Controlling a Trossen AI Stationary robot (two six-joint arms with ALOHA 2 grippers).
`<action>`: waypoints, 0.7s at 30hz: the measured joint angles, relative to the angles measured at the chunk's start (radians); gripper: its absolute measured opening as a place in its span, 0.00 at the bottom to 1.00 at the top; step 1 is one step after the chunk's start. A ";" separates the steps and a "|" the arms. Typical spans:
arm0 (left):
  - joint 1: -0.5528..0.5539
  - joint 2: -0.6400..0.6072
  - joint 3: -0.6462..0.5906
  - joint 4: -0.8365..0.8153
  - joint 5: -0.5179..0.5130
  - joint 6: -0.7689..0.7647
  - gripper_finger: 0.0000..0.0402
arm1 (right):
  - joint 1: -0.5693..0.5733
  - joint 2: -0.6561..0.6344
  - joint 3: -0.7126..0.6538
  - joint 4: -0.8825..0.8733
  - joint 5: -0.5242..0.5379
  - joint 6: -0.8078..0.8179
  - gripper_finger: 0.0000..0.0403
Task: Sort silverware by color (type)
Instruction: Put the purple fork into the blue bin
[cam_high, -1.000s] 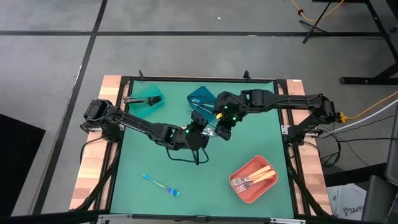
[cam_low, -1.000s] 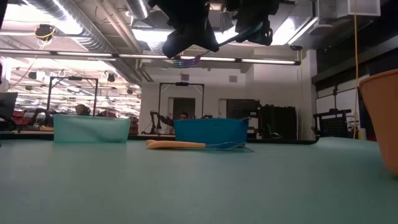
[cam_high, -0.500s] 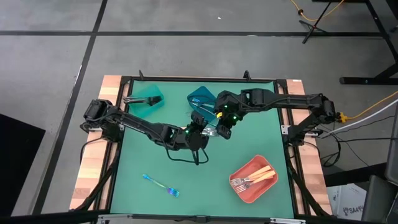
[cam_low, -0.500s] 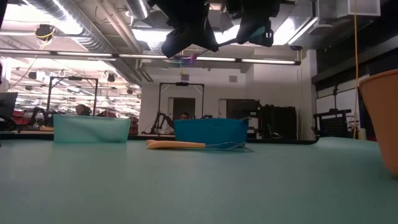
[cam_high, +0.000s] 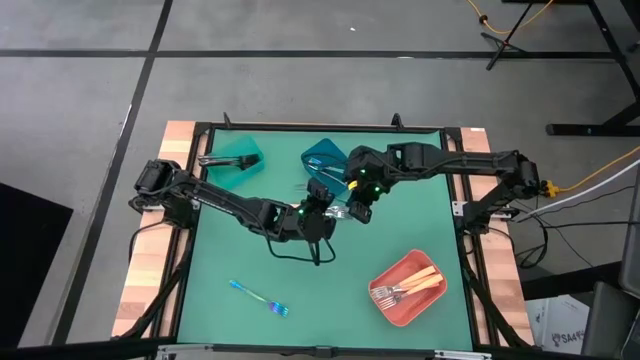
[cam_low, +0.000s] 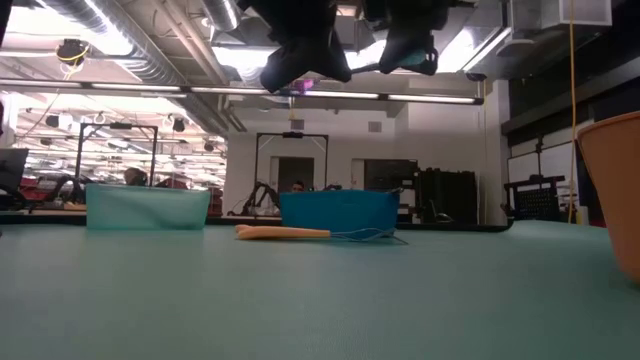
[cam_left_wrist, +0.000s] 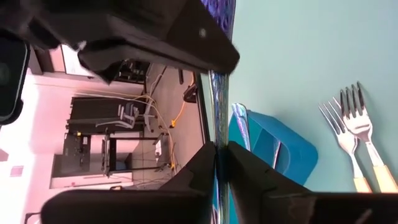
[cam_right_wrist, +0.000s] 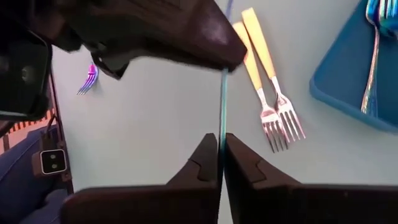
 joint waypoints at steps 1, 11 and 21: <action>0.000 0.000 0.000 0.001 0.003 0.000 0.09 | 0.000 0.000 0.000 0.006 -0.001 -0.006 0.00; 0.000 0.000 0.000 0.000 0.107 0.000 0.14 | 0.001 0.000 0.000 0.000 -0.008 -0.031 0.00; -0.002 0.000 0.000 -0.005 0.033 -0.006 0.16 | -0.005 0.000 0.001 -0.035 0.041 -0.042 0.00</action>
